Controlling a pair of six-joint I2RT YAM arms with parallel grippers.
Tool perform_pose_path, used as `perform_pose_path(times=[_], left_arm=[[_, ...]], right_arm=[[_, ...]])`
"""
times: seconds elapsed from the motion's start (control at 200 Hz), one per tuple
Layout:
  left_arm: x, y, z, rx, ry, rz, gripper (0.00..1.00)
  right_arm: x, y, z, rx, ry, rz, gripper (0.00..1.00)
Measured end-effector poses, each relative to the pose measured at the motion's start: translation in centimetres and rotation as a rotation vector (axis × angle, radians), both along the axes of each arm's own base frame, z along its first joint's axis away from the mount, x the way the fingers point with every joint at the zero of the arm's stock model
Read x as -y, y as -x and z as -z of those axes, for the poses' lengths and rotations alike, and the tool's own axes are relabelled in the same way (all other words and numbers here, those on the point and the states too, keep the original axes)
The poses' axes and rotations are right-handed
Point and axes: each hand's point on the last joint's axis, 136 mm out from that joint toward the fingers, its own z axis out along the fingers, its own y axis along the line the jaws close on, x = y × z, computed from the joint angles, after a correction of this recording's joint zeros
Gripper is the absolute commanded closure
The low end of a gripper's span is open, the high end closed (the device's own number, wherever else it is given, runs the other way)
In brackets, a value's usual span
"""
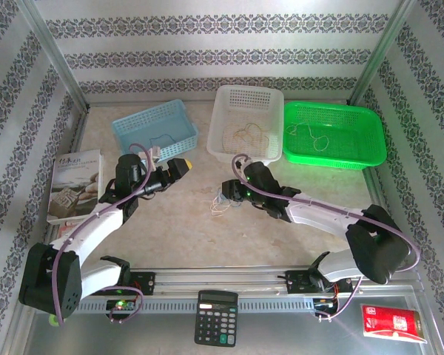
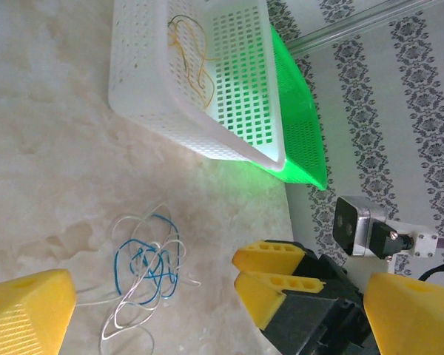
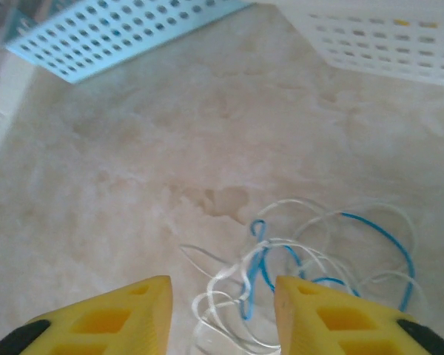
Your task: Untangle the cables
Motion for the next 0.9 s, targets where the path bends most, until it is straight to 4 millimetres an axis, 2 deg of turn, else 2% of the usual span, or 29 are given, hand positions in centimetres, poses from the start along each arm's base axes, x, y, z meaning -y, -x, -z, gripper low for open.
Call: perform_pose_path(times=[0.35,0.505,0.695,0.834,0.899], left_arm=[[1.0,1.0,1.2,-0.034,-0.012,0.008,0.00],[1.8,1.6,2.2,-0.076,-0.011,-0.004,0.00],[1.7,1.8,3.5,-0.129,-0.015,-0.060,0.00],[1.5,1.6,3.9,-0.142,-0.019,-0.091,0.00],[1.5,1.6,4.1,-0.147,-0.023,-0.096,0.00]], right_arm=[[1.4,0.8,4.1,-0.057,0.159,-0.028,0.51],[0.8,1.2,4.7,-0.070,0.173,-0.056,0.44],[-0.5,0.2,5.5,-0.085,0.188,-0.074,0.39],[-1.5,-0.7,6.5,-0.112,0.185,-0.066,0.42],[-1.9,-1.0,7.2,-0.127,0.184,-0.061,0.50]])
